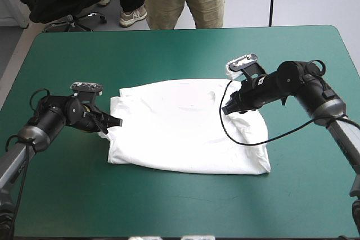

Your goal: Fold the cloth

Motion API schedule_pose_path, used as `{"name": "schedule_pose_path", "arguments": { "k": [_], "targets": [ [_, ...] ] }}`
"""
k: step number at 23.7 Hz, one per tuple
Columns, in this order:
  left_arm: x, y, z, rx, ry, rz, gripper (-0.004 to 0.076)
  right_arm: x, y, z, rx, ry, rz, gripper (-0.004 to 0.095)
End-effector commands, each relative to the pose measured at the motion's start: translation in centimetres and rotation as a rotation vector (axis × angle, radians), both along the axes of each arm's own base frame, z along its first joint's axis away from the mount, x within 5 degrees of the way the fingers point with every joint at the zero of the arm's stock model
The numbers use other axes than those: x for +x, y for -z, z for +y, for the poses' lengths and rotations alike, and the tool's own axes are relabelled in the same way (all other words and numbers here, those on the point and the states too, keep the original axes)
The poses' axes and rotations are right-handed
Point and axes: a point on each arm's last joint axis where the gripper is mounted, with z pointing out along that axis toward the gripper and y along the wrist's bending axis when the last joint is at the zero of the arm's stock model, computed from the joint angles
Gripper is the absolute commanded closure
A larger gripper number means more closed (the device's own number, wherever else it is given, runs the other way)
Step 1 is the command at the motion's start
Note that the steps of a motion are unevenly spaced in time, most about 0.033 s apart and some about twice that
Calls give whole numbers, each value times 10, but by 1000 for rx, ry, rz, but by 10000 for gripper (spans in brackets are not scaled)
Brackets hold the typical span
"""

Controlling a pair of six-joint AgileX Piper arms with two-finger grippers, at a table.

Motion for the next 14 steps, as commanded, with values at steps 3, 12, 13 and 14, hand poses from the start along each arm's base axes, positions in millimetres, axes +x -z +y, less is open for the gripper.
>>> {"name": "schedule_pose_path", "arguments": {
  "k": [3, 12, 13, 14],
  "targets": [
    [-5, -46, -18, -166, 143, -63, 741, -6, -23, -1, 50, 7, -75, 579],
    [6, -2, -62, -163, 305, 91, 741, -9, -21, -2, 40, -6, -34, 595],
    [8, 3, -66, -158, 312, 96, 741, -9, -21, -2, 40, -6, -34, 600],
    [13, 15, -71, -147, 322, 125, 741, -10, -20, -2, 38, -8, -27, 600]
  ]
}}
